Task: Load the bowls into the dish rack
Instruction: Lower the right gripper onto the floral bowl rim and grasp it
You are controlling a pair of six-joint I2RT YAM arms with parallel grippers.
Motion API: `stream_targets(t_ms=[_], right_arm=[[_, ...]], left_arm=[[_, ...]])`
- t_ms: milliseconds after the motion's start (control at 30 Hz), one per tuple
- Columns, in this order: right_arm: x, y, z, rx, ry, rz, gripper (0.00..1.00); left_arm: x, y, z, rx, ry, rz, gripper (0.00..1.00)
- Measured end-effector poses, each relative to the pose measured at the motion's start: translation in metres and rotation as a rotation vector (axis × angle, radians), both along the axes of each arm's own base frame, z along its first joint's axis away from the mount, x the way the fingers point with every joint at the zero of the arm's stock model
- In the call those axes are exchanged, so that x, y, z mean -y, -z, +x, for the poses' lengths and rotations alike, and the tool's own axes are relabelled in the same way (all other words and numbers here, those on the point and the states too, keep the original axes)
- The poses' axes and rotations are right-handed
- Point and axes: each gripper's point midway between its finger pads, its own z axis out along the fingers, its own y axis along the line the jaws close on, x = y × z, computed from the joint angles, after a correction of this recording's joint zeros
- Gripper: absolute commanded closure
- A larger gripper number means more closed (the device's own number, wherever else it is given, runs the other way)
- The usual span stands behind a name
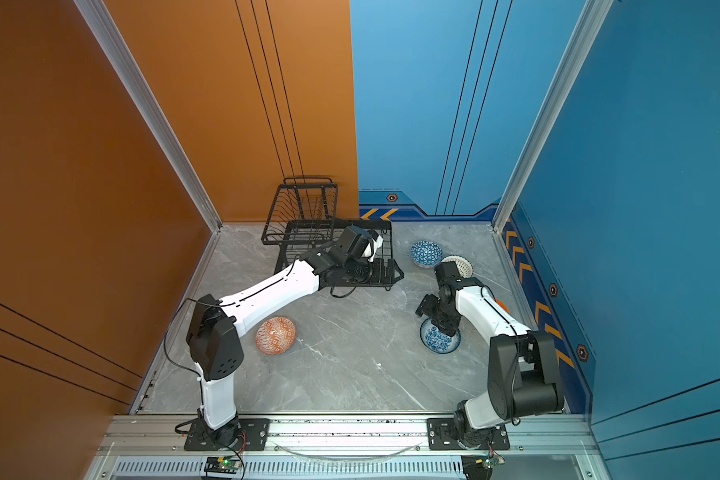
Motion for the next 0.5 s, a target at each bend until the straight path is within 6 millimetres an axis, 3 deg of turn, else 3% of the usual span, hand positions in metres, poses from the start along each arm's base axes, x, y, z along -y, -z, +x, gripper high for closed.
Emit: stream_targets(t_ms=[233, 367, 500], right_arm=[[-0.014, -0.002, 0.011, -0.017, -0.077, -0.011, 0.61], [-0.019, -0.002, 0.014, -0.036, -0.114, -0.019, 0.75], [-0.023, 0.002, 0.013, -0.063, -0.140, -0.022, 0.80]], left_arm=[[-0.004, 0.009, 0.000, -0.019, -0.021, 0.017, 0.02], [-0.012, 0.025, -0.001, -0.049, -0.050, 0.046, 0.02], [-0.022, 0.040, -0.001, -0.079, -0.075, 0.075, 0.02]])
